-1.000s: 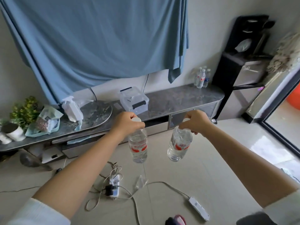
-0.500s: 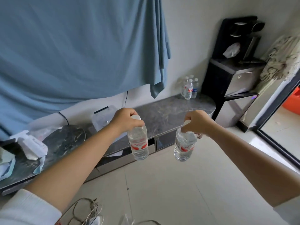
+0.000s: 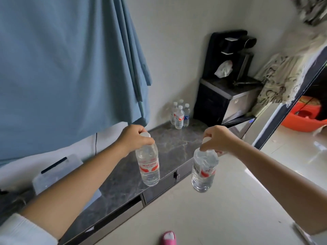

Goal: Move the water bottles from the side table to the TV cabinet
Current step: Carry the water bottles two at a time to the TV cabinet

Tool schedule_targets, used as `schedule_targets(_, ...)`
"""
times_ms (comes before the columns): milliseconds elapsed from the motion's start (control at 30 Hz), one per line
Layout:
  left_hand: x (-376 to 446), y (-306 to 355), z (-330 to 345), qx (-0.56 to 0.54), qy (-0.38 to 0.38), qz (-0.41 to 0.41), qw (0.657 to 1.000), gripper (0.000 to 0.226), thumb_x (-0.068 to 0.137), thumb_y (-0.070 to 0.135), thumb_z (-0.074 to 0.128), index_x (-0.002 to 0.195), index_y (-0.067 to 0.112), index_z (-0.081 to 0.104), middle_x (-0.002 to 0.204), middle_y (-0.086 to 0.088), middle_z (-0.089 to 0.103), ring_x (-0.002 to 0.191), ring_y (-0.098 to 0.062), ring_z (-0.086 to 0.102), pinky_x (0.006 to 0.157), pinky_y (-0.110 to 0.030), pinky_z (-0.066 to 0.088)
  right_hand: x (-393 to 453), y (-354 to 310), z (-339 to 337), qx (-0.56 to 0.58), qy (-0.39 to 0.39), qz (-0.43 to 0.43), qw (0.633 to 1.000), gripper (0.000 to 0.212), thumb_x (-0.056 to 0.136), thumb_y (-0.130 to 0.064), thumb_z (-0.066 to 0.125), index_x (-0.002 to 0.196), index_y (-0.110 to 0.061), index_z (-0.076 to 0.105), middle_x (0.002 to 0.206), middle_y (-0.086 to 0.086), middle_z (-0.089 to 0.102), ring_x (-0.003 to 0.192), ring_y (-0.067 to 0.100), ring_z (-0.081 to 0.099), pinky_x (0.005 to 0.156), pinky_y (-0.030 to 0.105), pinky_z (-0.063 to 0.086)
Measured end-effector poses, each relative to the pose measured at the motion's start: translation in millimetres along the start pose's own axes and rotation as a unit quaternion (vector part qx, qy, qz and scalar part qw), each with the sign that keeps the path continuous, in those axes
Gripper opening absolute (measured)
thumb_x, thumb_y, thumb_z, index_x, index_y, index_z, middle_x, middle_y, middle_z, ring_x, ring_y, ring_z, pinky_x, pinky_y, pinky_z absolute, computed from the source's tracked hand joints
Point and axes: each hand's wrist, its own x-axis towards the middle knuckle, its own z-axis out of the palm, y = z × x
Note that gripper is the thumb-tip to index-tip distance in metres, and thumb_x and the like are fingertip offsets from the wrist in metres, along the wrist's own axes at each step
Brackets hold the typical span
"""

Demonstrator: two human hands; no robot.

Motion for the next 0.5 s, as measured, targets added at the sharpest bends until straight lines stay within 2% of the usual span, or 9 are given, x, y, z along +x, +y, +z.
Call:
schedule_targets(100, 61.1, 16.1, 5.9, 0.017, -0.027, 0.017, 0.999, 0.025, 0.063, 0.021, 0.078, 0.066, 0.010, 0.056, 0.065, 0.001, 0.049, 0.065, -0.016, 0.045, 0.057, -0.024, 0.036, 51.4, 3.4, -25.9, -0.024, -0.007, 0.003, 1.000, 0.018, 0.073, -0.019, 0.074, 0.081, -0.011, 0.060, 0.067, 0.000, 0.053, 0.046, 0.008, 0.047, 0.032, 0.008, 0.035)
schedule_targets(133, 80.7, 21.6, 8.6, 0.024, -0.035, 0.025, 0.999, 0.026, 0.059, 0.024, 0.077, 0.064, 0.011, 0.055, 0.064, 0.002, 0.049, 0.067, -0.017, 0.044, 0.059, -0.025, 0.037, 68.6, 7.4, -32.7, -0.027, -0.004, 0.008, 1.000, 0.018, 0.073, -0.019, 0.073, 0.078, -0.012, 0.058, 0.066, -0.002, 0.051, 0.048, 0.008, 0.047, 0.035, 0.010, 0.037)
schedule_targets(200, 117.0, 32.8, 15.7, 0.045, -0.045, 0.050, 0.997, 0.029, 0.063, 0.022, 0.078, 0.056, 0.020, 0.050, 0.060, 0.006, 0.048, 0.065, -0.016, 0.045, 0.059, -0.025, 0.037, 98.3, 18.2, -45.5, -0.017, 0.011, 0.023, 1.000, 0.023, 0.072, -0.017, 0.072, 0.065, -0.018, 0.050, 0.063, -0.006, 0.046, 0.049, 0.007, 0.045, 0.038, 0.014, 0.037)
schedule_targets(267, 141.2, 40.9, 23.1, 0.071, -0.047, 0.084, 0.993, 0.035, 0.070, 0.017, 0.076, 0.054, 0.026, 0.046, 0.061, 0.011, 0.048, 0.061, -0.010, 0.045, 0.055, -0.018, 0.036, 120.0, 27.7, -53.7, -0.004, 0.024, 0.027, 0.999, 0.032, 0.072, -0.015, 0.071, 0.059, -0.023, 0.043, 0.061, -0.006, 0.045, 0.048, 0.007, 0.043, 0.041, 0.016, 0.036)
schedule_targets(333, 172.4, 49.6, 33.7, 0.076, -0.046, 0.107, 0.990, 0.039, 0.072, 0.014, 0.075, 0.054, 0.028, 0.043, 0.062, 0.013, 0.047, 0.059, -0.005, 0.043, 0.053, -0.011, 0.033, 149.9, 40.1, -63.6, 0.016, 0.034, 0.036, 0.999, 0.031, 0.072, -0.013, 0.070, 0.058, -0.022, 0.043, 0.059, -0.005, 0.045, 0.046, 0.008, 0.044, 0.044, 0.017, 0.036)
schedule_targets(500, 244.6, 61.2, 64.7, 0.011, -0.027, 0.065, 0.997, 0.034, 0.073, 0.012, 0.075, 0.058, 0.024, 0.047, 0.063, 0.009, 0.049, 0.070, -0.016, 0.047, 0.055, -0.017, 0.035, 224.9, 65.8, -79.9, 0.053, 0.048, 0.057, 0.996, 0.027, 0.072, -0.014, 0.070, 0.058, -0.020, 0.047, 0.057, 0.000, 0.050, 0.038, 0.009, 0.048, 0.043, 0.019, 0.039)
